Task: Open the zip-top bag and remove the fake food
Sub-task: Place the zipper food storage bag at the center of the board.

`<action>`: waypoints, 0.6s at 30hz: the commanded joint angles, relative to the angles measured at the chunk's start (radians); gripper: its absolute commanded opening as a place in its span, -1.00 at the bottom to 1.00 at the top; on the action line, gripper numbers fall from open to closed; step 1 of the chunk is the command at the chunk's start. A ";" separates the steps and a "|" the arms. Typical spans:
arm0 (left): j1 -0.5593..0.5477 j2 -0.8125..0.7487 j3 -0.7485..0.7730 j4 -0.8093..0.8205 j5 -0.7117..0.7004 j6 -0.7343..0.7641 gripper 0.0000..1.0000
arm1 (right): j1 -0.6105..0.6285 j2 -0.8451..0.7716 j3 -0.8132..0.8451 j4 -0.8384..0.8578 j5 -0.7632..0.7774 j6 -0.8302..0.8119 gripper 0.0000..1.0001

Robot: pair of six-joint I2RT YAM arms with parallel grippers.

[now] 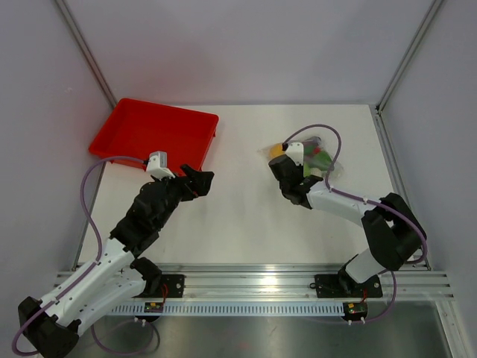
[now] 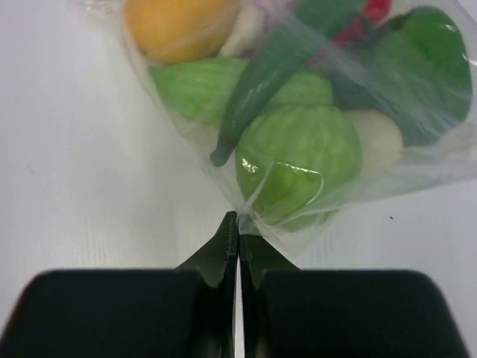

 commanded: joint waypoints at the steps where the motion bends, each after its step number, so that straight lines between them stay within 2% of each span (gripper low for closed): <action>1: 0.006 0.001 0.010 0.044 0.000 0.004 0.98 | -0.005 -0.063 -0.029 0.048 0.162 0.135 -0.89; 5: 0.007 0.003 0.004 0.051 0.009 0.000 0.98 | -0.022 -0.053 0.015 -0.107 0.274 0.281 -0.86; 10: 0.007 0.017 0.013 0.046 0.008 0.000 0.98 | -0.060 -0.120 -0.029 -0.089 0.231 0.289 -0.74; 13: 0.007 0.015 0.013 0.047 0.009 -0.002 0.98 | -0.071 -0.134 -0.026 -0.125 0.274 0.309 -0.05; 14: 0.007 0.015 0.013 0.047 0.009 -0.003 0.98 | -0.073 -0.132 -0.006 -0.186 0.294 0.360 0.40; 16: 0.007 0.015 0.011 0.047 0.012 -0.005 0.98 | -0.079 -0.128 0.020 -0.254 0.334 0.402 0.64; 18: 0.007 0.017 0.013 0.047 0.014 -0.005 0.98 | -0.080 -0.143 0.022 -0.258 0.331 0.413 0.73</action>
